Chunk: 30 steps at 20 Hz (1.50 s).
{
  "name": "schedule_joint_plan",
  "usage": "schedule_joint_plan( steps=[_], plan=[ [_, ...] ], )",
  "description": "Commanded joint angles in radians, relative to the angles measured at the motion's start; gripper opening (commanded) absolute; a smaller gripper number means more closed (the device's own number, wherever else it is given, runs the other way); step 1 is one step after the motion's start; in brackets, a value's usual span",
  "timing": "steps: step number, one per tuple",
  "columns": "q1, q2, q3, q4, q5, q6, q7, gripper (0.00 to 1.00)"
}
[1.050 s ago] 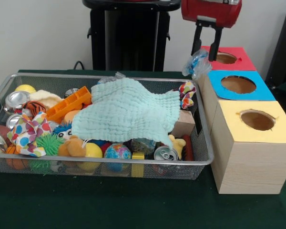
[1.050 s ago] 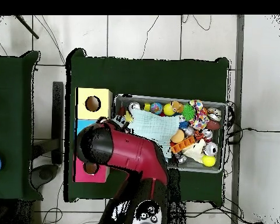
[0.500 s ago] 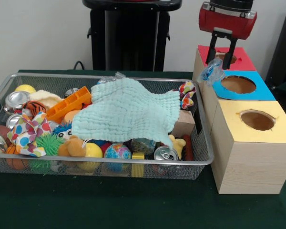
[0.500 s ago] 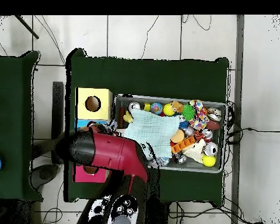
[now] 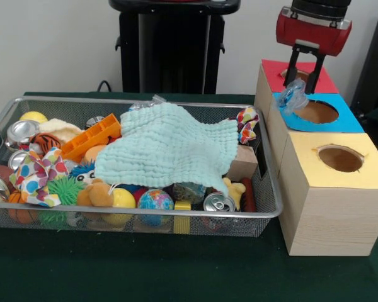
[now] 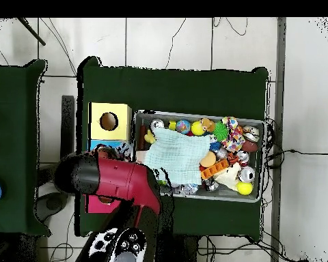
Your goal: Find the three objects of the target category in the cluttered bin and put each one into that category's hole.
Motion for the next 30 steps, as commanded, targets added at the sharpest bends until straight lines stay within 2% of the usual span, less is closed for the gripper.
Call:
schedule_joint_plan(
  steps=[1,11,23,30],
  plan=[
    [0.022,0.054,0.000,-0.035,0.053,-0.038,0.297,0.00],
    [0.044,0.049,0.009,-0.002,0.074,-0.053,0.303,0.00],
    [0.069,0.051,-0.012,-0.016,0.083,-0.026,0.313,0.00],
    [0.061,0.058,-0.006,-0.021,0.082,-0.030,0.300,0.00]
  ],
)
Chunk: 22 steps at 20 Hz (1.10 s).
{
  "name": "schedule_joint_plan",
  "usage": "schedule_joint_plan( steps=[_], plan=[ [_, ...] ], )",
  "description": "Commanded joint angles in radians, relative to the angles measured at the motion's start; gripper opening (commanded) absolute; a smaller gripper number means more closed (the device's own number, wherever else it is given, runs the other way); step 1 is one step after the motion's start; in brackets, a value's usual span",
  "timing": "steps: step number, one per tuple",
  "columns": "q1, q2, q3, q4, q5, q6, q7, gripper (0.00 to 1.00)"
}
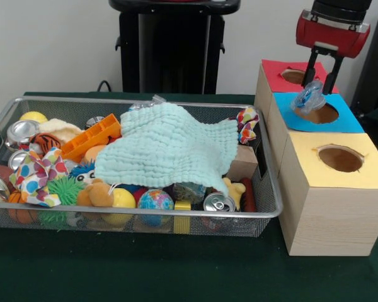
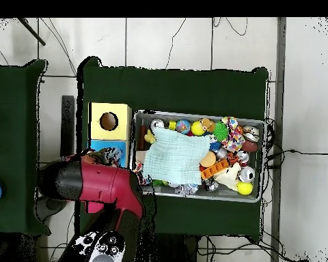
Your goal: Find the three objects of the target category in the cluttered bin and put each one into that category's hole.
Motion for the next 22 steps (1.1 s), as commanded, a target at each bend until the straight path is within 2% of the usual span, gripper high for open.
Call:
schedule_joint_plan(
  steps=[1,6,7,15,22],
  plan=[
    [-0.020,0.034,0.021,-0.022,0.042,-0.026,0.254,0.00],
    [-0.023,0.028,0.033,-0.013,0.052,-0.033,0.256,0.00],
    [-0.023,0.029,0.033,-0.014,0.055,-0.030,0.256,1.00],
    [-0.029,0.034,0.030,-0.037,0.034,-0.002,0.223,1.00],
    [-0.030,0.031,0.039,-0.033,0.054,0.032,0.243,1.00]
  ],
)
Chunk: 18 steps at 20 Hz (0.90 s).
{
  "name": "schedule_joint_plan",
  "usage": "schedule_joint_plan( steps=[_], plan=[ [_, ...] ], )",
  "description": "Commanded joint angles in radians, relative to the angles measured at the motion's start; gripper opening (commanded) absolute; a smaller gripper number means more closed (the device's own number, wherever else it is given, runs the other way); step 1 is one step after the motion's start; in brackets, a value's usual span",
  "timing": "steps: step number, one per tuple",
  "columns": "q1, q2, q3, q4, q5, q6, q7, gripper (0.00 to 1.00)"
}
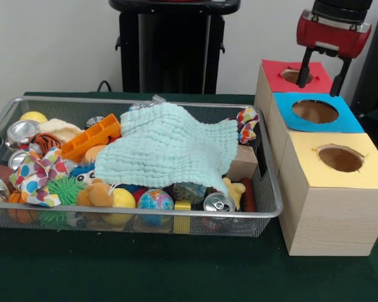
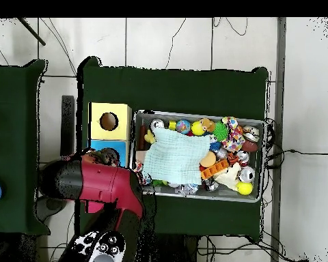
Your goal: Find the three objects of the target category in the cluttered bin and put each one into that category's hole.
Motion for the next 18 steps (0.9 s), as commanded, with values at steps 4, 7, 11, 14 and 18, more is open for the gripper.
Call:
schedule_joint_plan(
  steps=[4,7,11,14,18],
  plan=[
    [-0.029,0.019,0.045,-0.018,0.051,0.032,0.243,1.00],
    [-0.021,0.003,0.028,-0.030,0.048,0.074,0.246,1.00],
    [-0.060,-0.005,0.021,-0.068,0.019,0.104,0.180,1.00],
    [-0.090,-0.015,0.009,-0.081,-0.009,0.125,0.135,1.00],
    [-0.156,-0.030,0.029,-0.051,-0.033,0.077,0.067,1.00]
  ],
)
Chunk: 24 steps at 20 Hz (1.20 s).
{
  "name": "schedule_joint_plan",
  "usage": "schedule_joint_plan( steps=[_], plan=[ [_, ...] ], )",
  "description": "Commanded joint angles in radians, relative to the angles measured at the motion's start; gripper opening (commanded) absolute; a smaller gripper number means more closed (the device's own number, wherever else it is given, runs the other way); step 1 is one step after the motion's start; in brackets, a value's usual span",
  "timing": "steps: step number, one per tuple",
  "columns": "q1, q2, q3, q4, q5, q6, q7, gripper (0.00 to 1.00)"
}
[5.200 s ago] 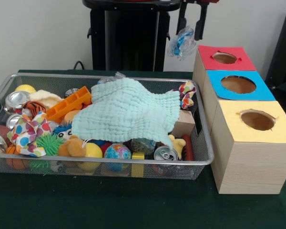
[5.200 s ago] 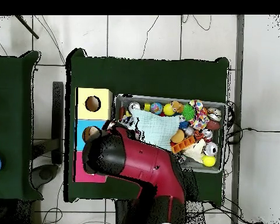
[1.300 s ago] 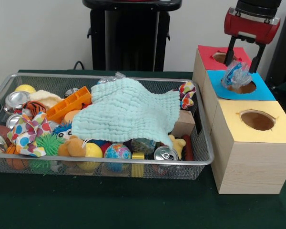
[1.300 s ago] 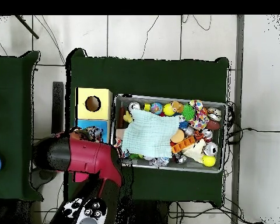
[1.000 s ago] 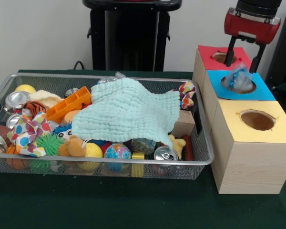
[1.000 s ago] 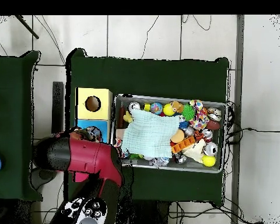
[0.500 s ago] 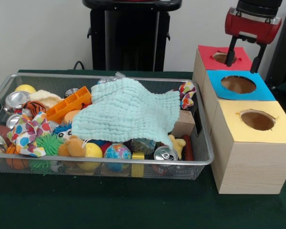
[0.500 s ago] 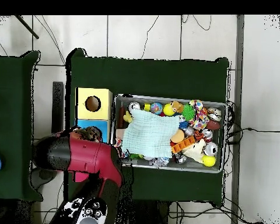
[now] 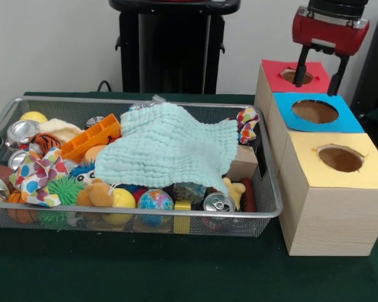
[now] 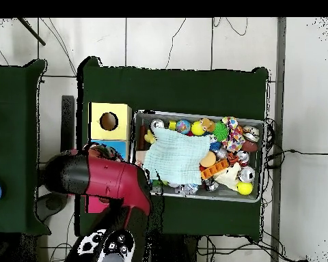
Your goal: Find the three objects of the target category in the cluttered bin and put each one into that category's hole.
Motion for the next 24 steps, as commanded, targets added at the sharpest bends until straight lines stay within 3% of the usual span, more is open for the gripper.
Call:
schedule_joint_plan(
  steps=[1,9,17,24],
  plan=[
    [-0.140,-0.025,0.040,-0.015,-0.048,0.052,0.044,1.00],
    [-0.279,-0.069,0.134,0.167,-0.084,-0.170,0.009,1.00],
    [-0.414,-0.046,0.269,0.288,-0.141,-0.330,0.025,1.00],
    [-0.449,-0.020,0.310,0.361,-0.196,-0.439,0.095,1.00]
  ],
)
